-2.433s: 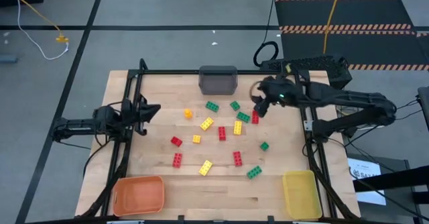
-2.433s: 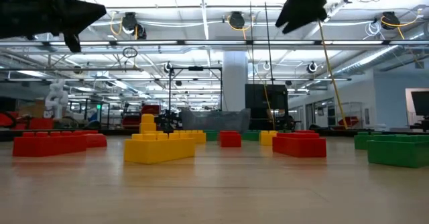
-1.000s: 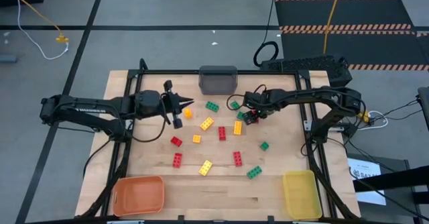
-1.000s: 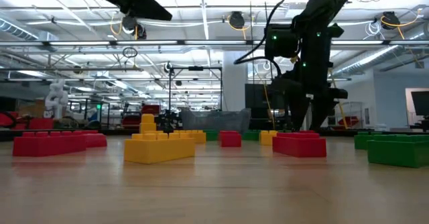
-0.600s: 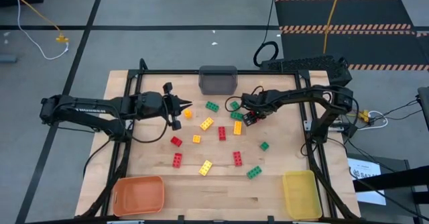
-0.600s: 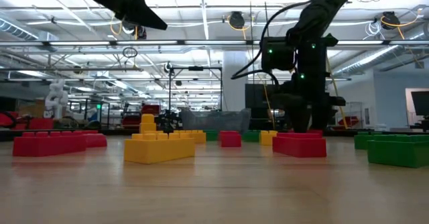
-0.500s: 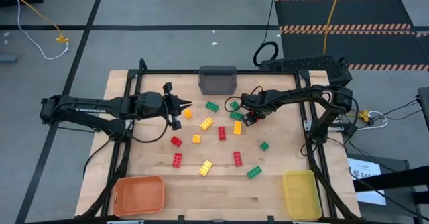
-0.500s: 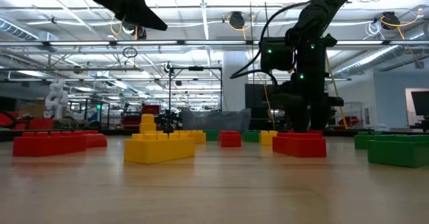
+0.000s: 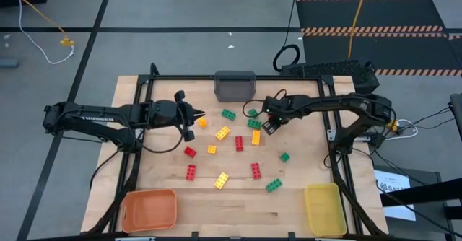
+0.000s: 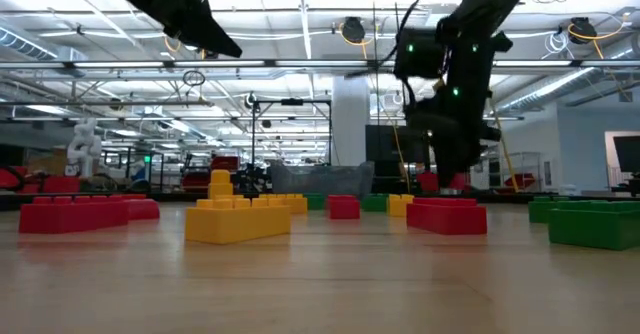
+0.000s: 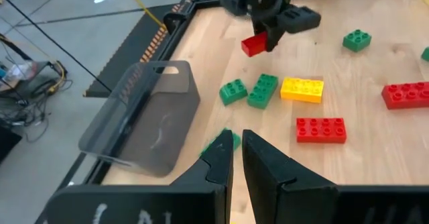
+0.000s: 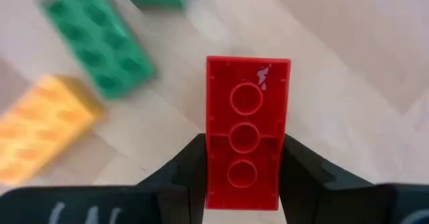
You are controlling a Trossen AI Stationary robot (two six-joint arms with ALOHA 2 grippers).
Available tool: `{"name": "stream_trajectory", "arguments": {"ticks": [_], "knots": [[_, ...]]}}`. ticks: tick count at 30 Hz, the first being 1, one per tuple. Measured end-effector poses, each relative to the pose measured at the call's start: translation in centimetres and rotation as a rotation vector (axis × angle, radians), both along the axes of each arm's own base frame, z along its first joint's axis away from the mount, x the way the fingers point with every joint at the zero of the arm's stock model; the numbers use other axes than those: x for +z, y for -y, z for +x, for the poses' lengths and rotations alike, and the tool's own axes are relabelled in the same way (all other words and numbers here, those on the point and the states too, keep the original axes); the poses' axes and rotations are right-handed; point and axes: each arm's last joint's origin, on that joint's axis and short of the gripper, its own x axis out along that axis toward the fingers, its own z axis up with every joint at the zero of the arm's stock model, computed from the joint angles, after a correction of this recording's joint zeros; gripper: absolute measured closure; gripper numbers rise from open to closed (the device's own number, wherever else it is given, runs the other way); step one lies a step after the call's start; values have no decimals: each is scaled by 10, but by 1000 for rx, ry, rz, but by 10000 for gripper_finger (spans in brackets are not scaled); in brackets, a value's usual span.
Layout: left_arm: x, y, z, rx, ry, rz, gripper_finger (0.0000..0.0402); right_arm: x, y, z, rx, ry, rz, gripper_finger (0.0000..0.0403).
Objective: Sort & place blocks by color
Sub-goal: Put the red game piece into the black bin
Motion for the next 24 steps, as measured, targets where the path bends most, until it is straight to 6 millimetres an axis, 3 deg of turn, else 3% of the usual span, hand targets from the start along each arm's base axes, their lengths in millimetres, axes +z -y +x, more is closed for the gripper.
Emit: {"name": "stream_trajectory", "arguments": {"ticks": [8,13,18,24], "knots": [[9,0,4,-2,101,11,364,63,15,26,161,526,-327,285],[13,0,6,-9,142,29,364,87,37,41,190,599,-450,285],[13,0,6,-10,142,32,364,89,68,58,193,594,-448,285],[9,1,5,-15,102,26,364,59,102,71,152,495,-386,285]]}}
